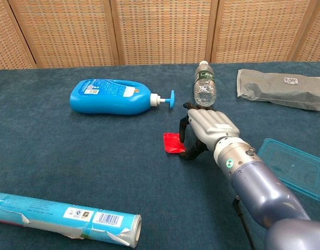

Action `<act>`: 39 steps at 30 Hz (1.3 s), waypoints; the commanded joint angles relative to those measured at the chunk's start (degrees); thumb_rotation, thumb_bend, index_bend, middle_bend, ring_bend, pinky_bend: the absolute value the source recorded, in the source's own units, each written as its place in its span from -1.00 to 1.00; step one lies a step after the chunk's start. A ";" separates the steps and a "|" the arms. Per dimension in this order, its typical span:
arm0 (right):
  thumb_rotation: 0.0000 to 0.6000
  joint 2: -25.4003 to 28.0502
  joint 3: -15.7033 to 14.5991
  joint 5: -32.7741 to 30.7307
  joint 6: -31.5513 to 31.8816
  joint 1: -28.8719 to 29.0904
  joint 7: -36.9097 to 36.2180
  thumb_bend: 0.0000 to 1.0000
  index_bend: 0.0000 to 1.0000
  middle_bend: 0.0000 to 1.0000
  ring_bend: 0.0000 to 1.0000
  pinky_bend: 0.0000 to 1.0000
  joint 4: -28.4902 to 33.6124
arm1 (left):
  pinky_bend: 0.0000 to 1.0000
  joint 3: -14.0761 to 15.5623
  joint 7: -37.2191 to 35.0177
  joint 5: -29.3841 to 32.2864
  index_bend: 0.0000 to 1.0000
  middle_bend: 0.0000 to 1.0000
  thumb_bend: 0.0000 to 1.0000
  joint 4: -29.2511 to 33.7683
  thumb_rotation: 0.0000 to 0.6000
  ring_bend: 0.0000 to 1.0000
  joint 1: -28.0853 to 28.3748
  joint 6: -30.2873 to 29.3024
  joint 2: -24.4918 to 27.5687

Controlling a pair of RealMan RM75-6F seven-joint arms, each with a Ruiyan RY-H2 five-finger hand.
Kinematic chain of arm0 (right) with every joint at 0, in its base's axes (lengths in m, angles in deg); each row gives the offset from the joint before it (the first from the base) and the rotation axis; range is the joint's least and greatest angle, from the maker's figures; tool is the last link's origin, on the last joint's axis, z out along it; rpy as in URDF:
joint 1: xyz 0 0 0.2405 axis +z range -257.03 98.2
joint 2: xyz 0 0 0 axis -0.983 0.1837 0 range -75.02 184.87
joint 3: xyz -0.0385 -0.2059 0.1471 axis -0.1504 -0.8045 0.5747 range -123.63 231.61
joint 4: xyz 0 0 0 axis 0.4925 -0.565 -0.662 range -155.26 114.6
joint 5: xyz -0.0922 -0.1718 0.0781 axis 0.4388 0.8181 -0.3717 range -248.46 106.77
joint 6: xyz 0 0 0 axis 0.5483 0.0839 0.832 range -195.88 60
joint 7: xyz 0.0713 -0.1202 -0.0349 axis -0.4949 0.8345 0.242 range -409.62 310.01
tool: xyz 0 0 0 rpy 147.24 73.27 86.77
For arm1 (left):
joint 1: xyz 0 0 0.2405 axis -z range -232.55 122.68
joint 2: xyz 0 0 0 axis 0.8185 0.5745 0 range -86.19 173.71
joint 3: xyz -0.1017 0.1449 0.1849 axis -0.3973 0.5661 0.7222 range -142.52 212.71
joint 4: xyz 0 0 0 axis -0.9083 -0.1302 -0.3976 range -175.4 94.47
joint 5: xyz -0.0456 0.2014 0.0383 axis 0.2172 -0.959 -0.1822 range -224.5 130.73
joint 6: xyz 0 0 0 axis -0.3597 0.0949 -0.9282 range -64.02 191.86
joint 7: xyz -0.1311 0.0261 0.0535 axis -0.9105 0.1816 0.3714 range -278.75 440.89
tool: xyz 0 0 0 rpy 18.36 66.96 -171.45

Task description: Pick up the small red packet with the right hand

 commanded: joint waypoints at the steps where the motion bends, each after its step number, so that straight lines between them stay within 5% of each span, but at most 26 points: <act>1: 1.00 -0.03 0.02 -0.15 -0.27 0.03 0.22 -0.30 0.17 -0.95 -1.00 -1.00 -0.16 | -1.00 0.00 -0.17 0.00 -1.00 -1.00 -0.71 -0.08 1.00 -1.00 0.05 0.11 0.00; 39: 1.00 0.09 0.58 -1.34 -1.66 0.21 1.99 0.12 0.28 -0.90 -1.00 -1.00 0.88 | -1.00 0.08 -0.65 -0.33 -1.00 -1.00 -0.71 0.09 1.00 -1.00 0.21 0.18 0.14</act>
